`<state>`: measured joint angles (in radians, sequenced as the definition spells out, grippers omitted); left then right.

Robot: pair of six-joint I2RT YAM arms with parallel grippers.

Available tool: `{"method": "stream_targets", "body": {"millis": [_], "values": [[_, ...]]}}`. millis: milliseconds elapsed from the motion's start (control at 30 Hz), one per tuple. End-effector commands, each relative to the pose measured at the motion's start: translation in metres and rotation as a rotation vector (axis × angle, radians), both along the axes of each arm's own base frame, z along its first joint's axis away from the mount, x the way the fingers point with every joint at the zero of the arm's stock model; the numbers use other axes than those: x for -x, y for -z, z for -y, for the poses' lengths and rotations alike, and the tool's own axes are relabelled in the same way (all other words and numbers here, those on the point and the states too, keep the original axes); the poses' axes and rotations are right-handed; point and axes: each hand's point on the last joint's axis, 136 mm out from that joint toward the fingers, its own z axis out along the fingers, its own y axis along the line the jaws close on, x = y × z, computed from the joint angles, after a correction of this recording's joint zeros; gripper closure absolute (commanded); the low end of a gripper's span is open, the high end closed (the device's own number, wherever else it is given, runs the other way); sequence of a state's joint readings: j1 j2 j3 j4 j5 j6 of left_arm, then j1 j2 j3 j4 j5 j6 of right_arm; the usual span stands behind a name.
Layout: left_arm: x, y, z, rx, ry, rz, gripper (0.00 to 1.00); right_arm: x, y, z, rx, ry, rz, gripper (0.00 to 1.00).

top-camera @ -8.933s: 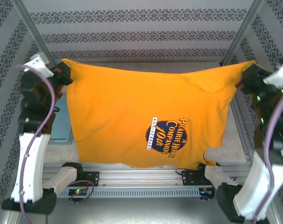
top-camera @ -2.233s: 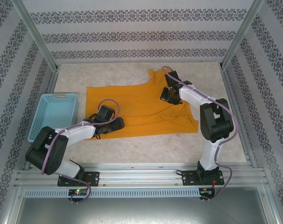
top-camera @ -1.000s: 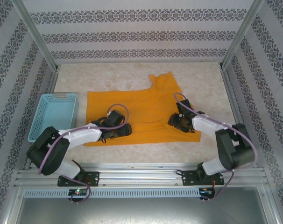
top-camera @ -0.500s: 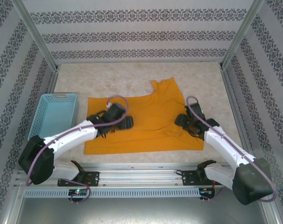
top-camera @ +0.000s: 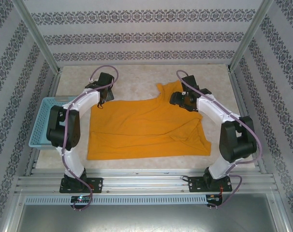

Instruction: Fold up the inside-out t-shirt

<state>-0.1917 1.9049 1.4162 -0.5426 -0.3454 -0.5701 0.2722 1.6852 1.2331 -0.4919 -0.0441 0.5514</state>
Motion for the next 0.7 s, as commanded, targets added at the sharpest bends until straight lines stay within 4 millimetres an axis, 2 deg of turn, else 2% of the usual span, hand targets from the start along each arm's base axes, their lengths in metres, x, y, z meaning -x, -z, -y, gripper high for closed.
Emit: {"method": "stream_targets", "body": {"millis": [0, 133, 400, 533, 667], "values": [[-0.003, -0.001, -0.025, -0.04, -0.019, -0.063, 0.12, -0.013, -0.003, -0.005, -0.014, -0.043, -0.004, 0.3], [-0.015, 0.015, -0.034, 0.022, -0.042, -0.085, 0.15, -0.032, -0.002, 0.001, -0.01, -0.039, 0.004, 0.22], [-0.023, 0.048, -0.031, 0.105, -0.049, -0.151, 0.24, -0.077, 0.013, 0.017, -0.017, 0.016, -0.029, 0.21], [-0.021, 0.06, -0.035, 0.127, -0.066, -0.166, 0.28, -0.094, 0.032, 0.011, -0.028, 0.015, -0.071, 0.21], [-0.018, 0.07, -0.035, 0.147, -0.072, -0.188, 0.34, -0.101, 0.054, 0.006, -0.051, 0.03, -0.123, 0.22]]}}
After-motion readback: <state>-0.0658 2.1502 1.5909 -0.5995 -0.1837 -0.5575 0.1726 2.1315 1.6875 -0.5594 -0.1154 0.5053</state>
